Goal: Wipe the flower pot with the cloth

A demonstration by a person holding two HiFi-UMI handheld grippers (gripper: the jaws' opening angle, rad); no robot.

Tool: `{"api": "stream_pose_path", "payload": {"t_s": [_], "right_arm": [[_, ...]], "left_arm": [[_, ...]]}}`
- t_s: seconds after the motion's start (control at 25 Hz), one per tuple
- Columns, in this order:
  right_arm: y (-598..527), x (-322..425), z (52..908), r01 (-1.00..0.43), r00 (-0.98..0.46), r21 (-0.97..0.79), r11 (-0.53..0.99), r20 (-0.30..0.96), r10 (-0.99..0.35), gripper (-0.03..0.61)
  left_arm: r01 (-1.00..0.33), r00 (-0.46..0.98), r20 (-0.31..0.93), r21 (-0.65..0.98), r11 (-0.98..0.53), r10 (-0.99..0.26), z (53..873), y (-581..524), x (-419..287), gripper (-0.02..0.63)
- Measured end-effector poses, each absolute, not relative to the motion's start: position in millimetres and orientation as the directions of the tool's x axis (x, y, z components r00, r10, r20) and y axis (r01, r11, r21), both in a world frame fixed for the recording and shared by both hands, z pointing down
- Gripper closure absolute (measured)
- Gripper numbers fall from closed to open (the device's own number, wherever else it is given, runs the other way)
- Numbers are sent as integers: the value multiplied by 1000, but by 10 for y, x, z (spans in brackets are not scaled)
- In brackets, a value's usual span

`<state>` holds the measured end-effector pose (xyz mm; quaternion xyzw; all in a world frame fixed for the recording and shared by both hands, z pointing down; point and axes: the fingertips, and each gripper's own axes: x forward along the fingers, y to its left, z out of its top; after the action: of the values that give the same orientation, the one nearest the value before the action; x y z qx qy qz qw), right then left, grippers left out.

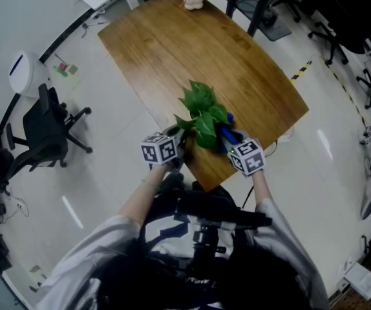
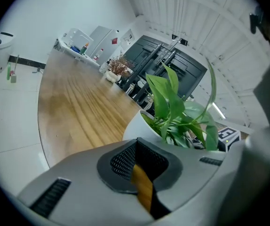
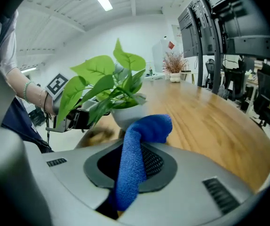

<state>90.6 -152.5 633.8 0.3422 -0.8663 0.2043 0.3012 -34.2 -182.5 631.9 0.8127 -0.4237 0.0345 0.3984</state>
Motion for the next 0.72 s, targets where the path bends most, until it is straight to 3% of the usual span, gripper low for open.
{"api": "stream_pose_path", "payload": {"t_s": [0.2,0.36,0.72], "right_arm": [[-1932,1070,6097,-700,-573,-49,713,633,-520,514],[-2059,938,5974,-611,-602,24,791,635,-484,514],[-1802,702,6201,-579,-628,-50,814,664,-405,514]], "left_arm": [[-731,619,367,592,-339,-694,6247,-1813,-328,606],[-718,630,330,593,-364,-703,6137,-1925,-337,606],[-723,648,345,558,-407,-679,6118,-2196,-384,606]]}}
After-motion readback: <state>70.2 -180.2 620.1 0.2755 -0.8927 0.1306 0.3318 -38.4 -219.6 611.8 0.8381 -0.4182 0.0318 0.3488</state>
